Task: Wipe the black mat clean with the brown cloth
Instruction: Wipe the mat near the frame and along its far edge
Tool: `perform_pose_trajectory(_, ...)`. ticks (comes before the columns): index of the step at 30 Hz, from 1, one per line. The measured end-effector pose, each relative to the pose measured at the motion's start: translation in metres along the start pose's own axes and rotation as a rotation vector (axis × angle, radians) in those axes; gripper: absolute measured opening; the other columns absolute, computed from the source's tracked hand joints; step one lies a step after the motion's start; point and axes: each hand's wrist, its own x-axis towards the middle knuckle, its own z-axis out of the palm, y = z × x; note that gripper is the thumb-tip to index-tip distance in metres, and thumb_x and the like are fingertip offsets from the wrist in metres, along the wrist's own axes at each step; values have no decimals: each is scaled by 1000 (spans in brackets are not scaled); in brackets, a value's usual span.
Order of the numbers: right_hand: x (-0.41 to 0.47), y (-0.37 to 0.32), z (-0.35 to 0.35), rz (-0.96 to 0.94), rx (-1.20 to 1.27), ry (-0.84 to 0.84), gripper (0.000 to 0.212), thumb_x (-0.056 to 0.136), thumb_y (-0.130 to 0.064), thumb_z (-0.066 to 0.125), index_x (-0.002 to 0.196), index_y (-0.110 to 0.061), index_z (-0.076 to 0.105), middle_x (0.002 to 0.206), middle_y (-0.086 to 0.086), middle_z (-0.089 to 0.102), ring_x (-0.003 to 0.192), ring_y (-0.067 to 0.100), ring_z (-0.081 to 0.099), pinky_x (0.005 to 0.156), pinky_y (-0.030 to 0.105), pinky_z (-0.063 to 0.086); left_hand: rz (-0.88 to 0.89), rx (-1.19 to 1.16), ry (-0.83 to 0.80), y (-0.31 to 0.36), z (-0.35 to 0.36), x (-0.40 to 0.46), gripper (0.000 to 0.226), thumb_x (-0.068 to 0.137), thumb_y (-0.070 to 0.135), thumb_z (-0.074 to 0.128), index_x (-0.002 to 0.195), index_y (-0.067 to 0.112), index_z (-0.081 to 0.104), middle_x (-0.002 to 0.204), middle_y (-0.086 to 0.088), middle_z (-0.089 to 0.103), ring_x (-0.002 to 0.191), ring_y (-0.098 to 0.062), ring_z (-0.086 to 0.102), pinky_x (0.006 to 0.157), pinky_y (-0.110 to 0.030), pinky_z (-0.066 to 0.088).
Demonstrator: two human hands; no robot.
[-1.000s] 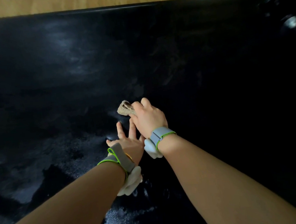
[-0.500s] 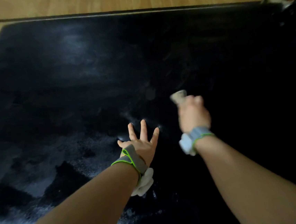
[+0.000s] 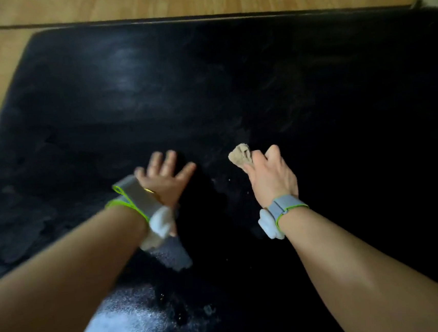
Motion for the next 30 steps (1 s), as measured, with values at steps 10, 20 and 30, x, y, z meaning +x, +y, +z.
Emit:
perform_pose_trajectory(10, 39, 15, -5, 386, 218, 208, 28, 97, -23, 44, 124, -21, 41, 115, 2, 39, 80, 31, 52, 62, 34, 30, -30, -91, -76, -55, 20, 17, 158, 43, 37, 94, 137, 43, -32, 149, -14, -34, 137, -53, -10, 108, -59, 28)
perform_pose_trajectory(20, 26, 4, -1, 285, 57, 95, 48, 93, -45, 51, 118, -5, 43, 117, 13, 38, 84, 35, 57, 57, 33, 37, -24, -121, -42, -51, 18, 13, 153, 49, 27, 93, 138, 44, -30, 150, -10, -33, 138, -50, -9, 96, -50, 44)
perform_pose_trajectory(30, -29, -151, 30, -40, 157, -9, 30, 90, -19, 56, 117, -8, 49, 105, 13, 50, 61, 28, 64, 44, 29, 42, -4, -83, -42, -54, 20, 18, 155, 44, 38, 93, 141, 40, -28, 151, -13, -31, 137, -53, -4, 106, -56, 32)
